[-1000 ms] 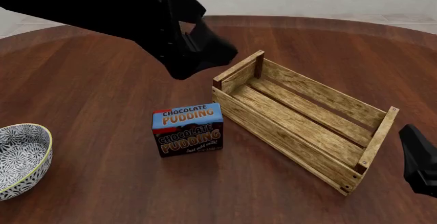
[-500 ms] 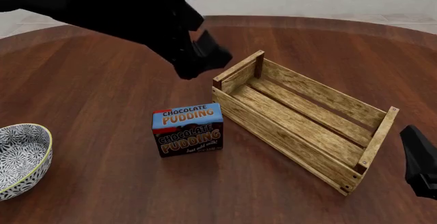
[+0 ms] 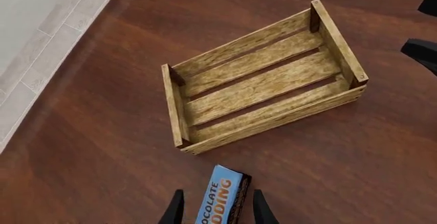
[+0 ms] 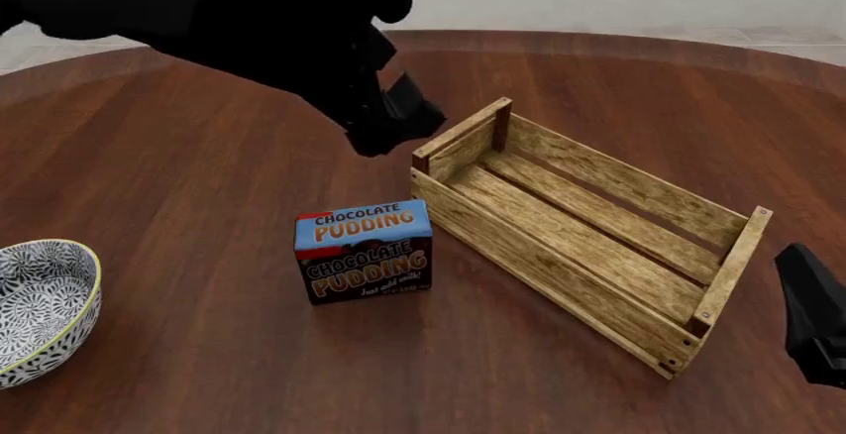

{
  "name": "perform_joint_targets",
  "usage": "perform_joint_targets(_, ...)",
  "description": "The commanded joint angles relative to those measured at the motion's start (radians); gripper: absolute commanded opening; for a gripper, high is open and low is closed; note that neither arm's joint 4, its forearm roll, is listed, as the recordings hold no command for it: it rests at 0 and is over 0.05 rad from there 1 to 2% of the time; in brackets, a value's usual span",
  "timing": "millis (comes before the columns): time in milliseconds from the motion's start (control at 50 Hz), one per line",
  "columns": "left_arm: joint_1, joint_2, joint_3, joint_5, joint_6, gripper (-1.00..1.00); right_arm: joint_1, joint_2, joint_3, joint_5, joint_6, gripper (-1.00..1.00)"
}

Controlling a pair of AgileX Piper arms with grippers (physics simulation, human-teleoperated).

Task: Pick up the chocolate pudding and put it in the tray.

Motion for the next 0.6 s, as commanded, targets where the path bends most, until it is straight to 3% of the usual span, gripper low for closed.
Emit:
perform_joint_targets(20, 0.015, 0.036, -0.02, 0.005, 0.015, 1.0, -0.001, -0.011, -0.001, 0.01, 0.003, 1.0)
perform_joint_targets(600, 0.033, 0.107, -0.016, 0.013, -0.001, 1.0, -0.001, 0.008, 0.001, -0.009, 0.013, 1.0)
